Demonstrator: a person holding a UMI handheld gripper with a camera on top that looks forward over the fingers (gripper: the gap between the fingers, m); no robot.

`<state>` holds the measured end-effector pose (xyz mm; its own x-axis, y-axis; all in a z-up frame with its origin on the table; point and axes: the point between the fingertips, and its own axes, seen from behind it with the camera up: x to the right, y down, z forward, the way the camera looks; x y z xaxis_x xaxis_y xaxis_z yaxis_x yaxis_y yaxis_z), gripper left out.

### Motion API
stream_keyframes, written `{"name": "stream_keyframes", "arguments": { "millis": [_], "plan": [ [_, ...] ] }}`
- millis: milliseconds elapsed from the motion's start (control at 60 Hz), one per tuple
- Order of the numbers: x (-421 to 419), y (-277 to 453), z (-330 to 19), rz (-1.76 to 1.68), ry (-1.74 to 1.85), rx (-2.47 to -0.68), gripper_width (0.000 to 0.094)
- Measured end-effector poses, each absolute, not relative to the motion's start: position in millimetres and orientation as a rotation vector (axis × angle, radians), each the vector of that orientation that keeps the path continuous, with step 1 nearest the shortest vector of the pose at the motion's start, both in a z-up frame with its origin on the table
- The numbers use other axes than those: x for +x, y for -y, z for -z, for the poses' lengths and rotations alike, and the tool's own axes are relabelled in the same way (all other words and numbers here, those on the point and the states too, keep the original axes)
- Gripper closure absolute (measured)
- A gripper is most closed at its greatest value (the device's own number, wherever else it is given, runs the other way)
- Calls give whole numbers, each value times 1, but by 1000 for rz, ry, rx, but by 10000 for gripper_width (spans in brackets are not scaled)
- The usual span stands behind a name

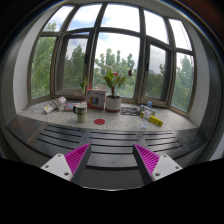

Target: Pour water

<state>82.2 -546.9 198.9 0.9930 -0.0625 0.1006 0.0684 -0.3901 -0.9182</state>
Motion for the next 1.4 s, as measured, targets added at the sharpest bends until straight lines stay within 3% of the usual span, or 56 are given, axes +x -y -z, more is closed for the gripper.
{"name": "stream_keyframes", "arguments": {
  "millis": [133,250,483,983,1133,1250,1400],
  "plan": [
    [108,544,-177,167,-27,-1995,82],
    [150,526,-138,179,-72,-2030,81],
    [255,447,-84,247,-68,-2020,83],
    [405,126,-79,186,-24,-1842,89],
    [422,67,-79,184,-36,-1812,168],
    [417,47,-77,154,-15,-1803,386],
    [416,44,-79,138,-38,-1782,541]
  ]
}}
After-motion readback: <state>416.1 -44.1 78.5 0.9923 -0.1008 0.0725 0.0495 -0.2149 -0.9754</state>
